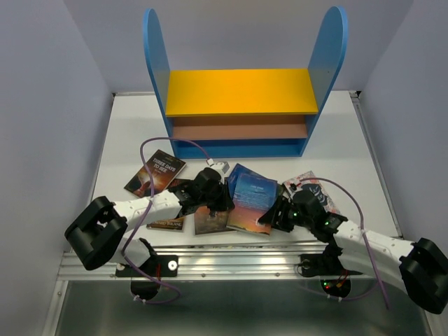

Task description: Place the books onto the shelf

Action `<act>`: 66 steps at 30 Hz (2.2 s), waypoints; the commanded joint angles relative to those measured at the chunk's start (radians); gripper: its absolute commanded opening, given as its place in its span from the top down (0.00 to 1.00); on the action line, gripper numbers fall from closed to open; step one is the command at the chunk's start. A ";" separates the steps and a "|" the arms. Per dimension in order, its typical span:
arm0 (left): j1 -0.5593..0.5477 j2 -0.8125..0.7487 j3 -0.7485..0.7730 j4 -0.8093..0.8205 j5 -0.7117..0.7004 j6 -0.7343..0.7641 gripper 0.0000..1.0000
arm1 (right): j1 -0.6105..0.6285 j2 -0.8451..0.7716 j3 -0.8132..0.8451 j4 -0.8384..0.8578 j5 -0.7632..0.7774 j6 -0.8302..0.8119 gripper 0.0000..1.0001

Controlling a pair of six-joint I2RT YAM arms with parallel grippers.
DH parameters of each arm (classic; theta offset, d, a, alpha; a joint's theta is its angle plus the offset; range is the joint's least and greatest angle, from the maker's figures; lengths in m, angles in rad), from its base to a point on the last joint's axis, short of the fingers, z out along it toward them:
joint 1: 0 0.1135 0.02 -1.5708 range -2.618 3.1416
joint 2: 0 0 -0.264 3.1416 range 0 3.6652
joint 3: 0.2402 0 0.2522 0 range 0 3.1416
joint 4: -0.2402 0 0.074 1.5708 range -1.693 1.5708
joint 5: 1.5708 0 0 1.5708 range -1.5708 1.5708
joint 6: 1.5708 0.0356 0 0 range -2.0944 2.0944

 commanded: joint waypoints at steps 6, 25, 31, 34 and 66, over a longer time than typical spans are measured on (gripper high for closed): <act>-0.032 0.028 -0.038 -0.031 0.029 -0.006 1.00 | 0.012 -0.068 0.112 0.266 -0.017 -0.038 0.46; -0.032 -0.041 -0.032 -0.022 0.024 -0.021 1.00 | 0.012 -0.118 0.126 0.397 -0.082 -0.080 0.99; -0.032 -0.083 -0.024 -0.043 -0.011 -0.041 0.98 | 0.012 -0.136 0.201 0.285 -0.071 -0.138 0.99; -0.032 -0.100 -0.012 -0.060 -0.028 -0.041 0.91 | 0.012 -0.137 0.224 0.263 -0.083 -0.166 0.99; 0.072 -0.242 0.465 -0.545 -0.271 -0.087 0.01 | 0.072 0.136 0.516 -0.127 -0.095 -0.422 0.99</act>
